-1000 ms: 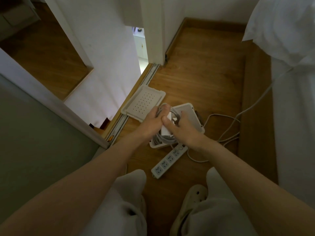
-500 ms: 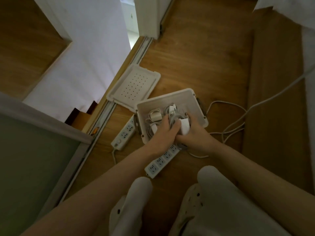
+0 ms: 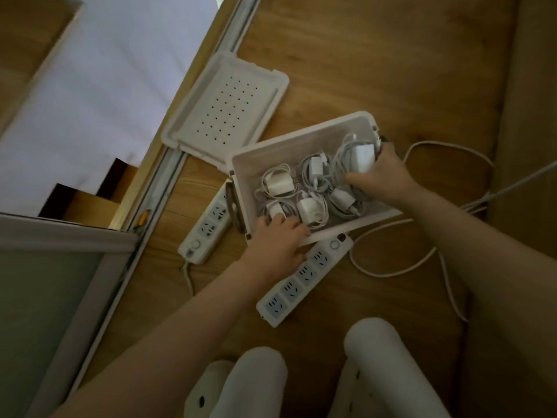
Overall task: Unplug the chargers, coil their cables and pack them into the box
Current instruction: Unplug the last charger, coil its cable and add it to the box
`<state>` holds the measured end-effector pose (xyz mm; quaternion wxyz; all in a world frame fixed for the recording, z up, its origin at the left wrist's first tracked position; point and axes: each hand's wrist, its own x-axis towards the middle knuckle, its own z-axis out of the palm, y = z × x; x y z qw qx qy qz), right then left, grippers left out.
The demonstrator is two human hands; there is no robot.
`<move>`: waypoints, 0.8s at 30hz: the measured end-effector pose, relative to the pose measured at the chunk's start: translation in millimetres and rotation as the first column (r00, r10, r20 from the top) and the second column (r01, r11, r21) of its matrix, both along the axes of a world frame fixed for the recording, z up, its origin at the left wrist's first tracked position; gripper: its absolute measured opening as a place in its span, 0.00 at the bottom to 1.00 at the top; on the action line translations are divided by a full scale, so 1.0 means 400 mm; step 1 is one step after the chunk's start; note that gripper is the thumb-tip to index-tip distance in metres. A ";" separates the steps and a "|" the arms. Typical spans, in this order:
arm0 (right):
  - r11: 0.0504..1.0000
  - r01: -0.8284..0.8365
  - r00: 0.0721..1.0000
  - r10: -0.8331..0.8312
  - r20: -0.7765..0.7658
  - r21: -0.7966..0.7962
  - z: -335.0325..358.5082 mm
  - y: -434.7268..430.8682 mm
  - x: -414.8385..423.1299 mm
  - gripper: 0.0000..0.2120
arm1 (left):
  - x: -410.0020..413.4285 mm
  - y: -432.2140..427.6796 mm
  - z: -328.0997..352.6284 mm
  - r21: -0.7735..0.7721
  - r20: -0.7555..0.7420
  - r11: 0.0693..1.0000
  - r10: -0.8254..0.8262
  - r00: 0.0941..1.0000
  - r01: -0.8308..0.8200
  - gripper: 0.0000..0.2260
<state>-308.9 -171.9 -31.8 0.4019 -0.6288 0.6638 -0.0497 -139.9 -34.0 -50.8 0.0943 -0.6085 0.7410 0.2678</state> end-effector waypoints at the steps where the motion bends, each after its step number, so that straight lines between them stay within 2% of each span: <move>1: 1.000 -0.018 0.998 0.018 -0.056 -0.012 -0.019 -0.020 0.002 0.39 | -0.001 -0.008 -0.010 -0.021 0.020 0.999 -0.032 0.999 0.033 0.18; 3: 0.997 -0.069 0.988 0.064 -0.138 -0.032 -0.052 -0.047 0.011 0.40 | -0.001 -0.020 -0.022 -0.082 0.037 0.995 -0.047 0.998 0.050 0.16; 6: 0.991 -0.120 0.977 0.107 -0.182 -0.064 -0.097 -0.064 0.040 0.42 | 0.011 -0.021 -0.035 -0.180 0.047 0.982 -0.057 0.997 0.064 0.16; 12: 0.998 -0.056 0.973 0.057 -0.225 0.008 -0.164 -0.077 0.047 0.45 | 0.032 -0.018 -0.069 -0.323 -0.021 0.946 -0.014 1.000 0.006 0.18; 15: 0.987 -0.151 0.942 0.127 -0.310 -0.054 -0.166 -0.068 0.039 0.44 | 0.030 -0.017 -0.075 -0.325 -0.050 0.945 -0.003 0.999 -0.014 0.18; 18: 0.961 -0.272 0.859 0.215 -0.465 -0.059 -0.170 -0.055 0.039 0.41 | 0.033 -0.016 -0.084 -0.340 -0.067 0.941 -0.030 0.997 0.006 0.19; 21: 0.915 -0.363 0.821 0.226 -0.524 -0.175 -0.162 -0.036 0.068 0.34 | 0.045 -0.019 -0.077 -0.326 -0.142 0.945 -0.044 0.989 -0.005 0.16; 23: 0.835 -0.459 0.847 0.308 -0.434 -0.304 -0.142 -0.024 0.103 0.30 | 0.069 -0.024 -0.061 -0.393 -0.207 0.908 0.066 0.976 -0.145 0.15; 24: 0.781 -0.503 0.849 0.366 -0.381 -0.370 -0.132 -0.021 0.125 0.30 | 0.088 -0.031 -0.052 -0.447 -0.251 0.858 0.151 0.956 -0.253 0.14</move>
